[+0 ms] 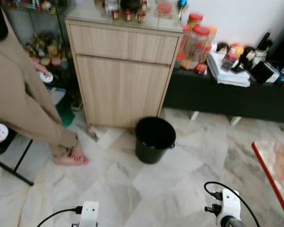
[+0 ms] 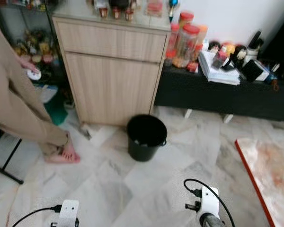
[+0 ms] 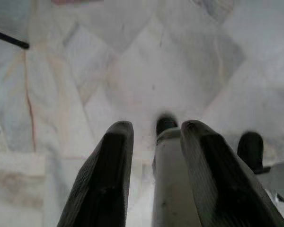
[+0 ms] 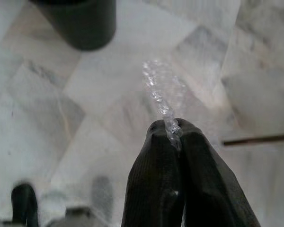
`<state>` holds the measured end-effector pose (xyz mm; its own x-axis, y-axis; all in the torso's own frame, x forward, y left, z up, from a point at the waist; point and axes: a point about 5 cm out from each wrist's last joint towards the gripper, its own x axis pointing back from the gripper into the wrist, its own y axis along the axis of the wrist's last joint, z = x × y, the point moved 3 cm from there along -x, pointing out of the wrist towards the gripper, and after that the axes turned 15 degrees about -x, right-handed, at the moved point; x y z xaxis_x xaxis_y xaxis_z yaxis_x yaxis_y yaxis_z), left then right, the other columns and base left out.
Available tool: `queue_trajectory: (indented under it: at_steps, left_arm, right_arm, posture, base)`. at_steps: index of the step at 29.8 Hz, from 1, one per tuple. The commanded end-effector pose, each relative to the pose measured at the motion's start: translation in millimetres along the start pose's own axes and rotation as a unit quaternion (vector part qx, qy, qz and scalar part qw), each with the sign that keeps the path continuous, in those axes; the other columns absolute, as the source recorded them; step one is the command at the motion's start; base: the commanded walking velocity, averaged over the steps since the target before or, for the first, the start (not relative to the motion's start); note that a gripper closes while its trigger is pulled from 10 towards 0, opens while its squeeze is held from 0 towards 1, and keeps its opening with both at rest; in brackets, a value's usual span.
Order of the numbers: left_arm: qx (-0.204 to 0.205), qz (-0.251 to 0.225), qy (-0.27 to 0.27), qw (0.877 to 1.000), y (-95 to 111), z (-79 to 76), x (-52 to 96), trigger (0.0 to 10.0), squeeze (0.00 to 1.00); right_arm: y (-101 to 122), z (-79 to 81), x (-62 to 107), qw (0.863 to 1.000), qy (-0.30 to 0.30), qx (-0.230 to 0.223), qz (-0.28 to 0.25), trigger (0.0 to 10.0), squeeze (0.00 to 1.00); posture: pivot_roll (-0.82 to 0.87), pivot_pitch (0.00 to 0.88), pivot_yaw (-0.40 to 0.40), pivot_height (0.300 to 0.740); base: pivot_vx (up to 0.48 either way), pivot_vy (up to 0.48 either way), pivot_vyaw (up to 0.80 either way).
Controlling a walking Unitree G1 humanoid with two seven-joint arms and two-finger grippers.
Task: Picking trash to rubbish bin
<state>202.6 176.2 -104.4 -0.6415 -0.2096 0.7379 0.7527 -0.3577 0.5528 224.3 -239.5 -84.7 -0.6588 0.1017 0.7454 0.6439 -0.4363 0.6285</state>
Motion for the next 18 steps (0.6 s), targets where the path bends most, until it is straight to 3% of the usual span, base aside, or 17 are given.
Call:
queue_trajectory:
  at_steps: [1, 4, 18]
  left_arm:
    - [-0.006, 0.040, -0.012, 0.999, -23.2, -4.9, 4.8, 10.0, 0.00]
    - [-0.006, 0.038, -0.013, 0.999, -22.4, -5.6, 4.7, 10.0, 0.00]
    - [-0.007, 0.039, -0.014, 0.999, -23.2, -5.9, 5.0, 10.0, 0.00]
  right_arm:
    - [-1.4, 0.8, 0.0, 1.000, 0.001, -0.007, 0.001, 10.0, 0.00]
    - [-0.9, 0.8, 0.0, 1.000, 0.002, -0.014, -0.001, 10.0, 0.00]
    - [-4.7, 1.6, 0.3, 1.000, 0.003, 0.018, 0.008, 10.0, 0.00]
  posture:
    - [0.07, 0.150, -0.182, 0.740]
    - [0.07, 0.150, -0.182, 0.740]
    - [0.07, 0.152, -0.181, 0.740]
  base:
    - [0.420, 0.000, -0.69]
    - [0.420, 0.000, -0.75]
    - [0.421, 0.000, 0.00]
